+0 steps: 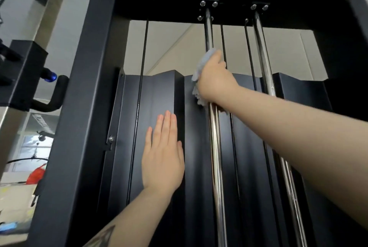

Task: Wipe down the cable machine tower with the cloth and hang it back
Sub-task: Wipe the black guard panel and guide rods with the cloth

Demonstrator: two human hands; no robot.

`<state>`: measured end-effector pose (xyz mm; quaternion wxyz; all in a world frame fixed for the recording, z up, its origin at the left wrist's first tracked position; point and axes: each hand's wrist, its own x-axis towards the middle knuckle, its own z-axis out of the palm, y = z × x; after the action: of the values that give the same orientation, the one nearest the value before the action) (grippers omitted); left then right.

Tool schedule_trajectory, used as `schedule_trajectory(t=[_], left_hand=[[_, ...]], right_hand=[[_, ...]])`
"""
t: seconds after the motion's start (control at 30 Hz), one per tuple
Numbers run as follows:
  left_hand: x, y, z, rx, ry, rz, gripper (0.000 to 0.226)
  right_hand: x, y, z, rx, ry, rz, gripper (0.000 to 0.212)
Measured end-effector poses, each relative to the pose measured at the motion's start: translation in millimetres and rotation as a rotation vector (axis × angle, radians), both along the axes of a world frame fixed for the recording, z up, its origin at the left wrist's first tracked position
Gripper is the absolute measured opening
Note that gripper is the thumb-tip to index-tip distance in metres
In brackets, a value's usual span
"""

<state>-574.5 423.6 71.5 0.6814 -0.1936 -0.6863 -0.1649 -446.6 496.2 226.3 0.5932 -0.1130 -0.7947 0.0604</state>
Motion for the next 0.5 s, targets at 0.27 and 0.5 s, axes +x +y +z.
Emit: schedule_trajectory(t=[0.27, 0.5], left_hand=[[2.4, -5.5, 6.0, 0.004, 0.038, -0.081, 0.062], [-0.3, -14.9, 19.8, 0.019, 0.110, -0.120, 0.056]], right_hand=[[-7.4, 10.8, -61.9, 0.358, -0.025, -0.300, 0.074], [10.1, 4.6, 11.5, 0.303, -0.147, -0.249, 0.063]])
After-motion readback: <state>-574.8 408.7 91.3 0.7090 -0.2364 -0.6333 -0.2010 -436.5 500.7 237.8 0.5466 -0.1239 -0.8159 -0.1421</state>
